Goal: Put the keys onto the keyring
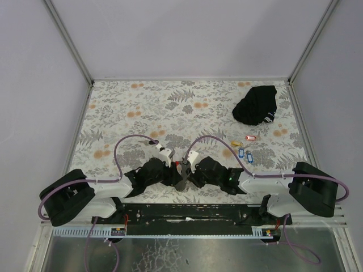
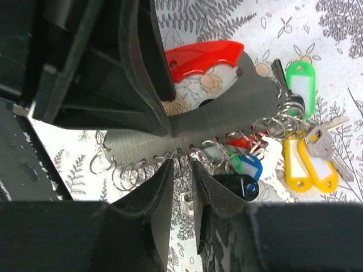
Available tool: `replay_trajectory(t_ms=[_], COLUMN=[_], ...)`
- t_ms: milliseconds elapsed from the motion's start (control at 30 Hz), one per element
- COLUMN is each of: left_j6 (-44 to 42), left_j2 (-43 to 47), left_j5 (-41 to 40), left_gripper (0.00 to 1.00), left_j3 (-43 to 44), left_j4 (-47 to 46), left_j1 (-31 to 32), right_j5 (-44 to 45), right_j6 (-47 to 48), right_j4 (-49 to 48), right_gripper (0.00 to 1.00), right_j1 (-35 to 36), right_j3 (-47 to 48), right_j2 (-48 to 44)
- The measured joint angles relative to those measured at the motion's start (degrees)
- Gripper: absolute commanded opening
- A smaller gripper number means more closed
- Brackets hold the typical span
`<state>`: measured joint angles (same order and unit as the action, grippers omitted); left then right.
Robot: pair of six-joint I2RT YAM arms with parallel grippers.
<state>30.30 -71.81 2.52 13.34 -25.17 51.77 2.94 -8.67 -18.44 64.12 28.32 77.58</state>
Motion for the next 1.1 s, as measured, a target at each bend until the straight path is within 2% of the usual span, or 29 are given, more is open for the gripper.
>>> replay_trajectory(t_ms=[600,867,1100], left_j6=[0.76,0.92,0.94], left_j2=[-0.44,-0.26,-0.24], left_j5=[0.02,0.02,0.02], left_gripper=[0.36,0.36,0.36], left_j3=[-0.26,-0.35,-0.35], left_j4=[-0.85,-0.94,-1.38], left_j1=[0.0,0.0,0.0], right_j5=[-1.97,-1.44,0.52], right_j6=[-0.39,-0.5,-0.46], right_j4=[2.16,4.11,6.25], right_gripper=[0.3,0.21,0.2], right_j1=[0.0,0.0,0.0], right_j3=[4.63,5.4,5.6], right_j2=[7.17,7.15,6.21])
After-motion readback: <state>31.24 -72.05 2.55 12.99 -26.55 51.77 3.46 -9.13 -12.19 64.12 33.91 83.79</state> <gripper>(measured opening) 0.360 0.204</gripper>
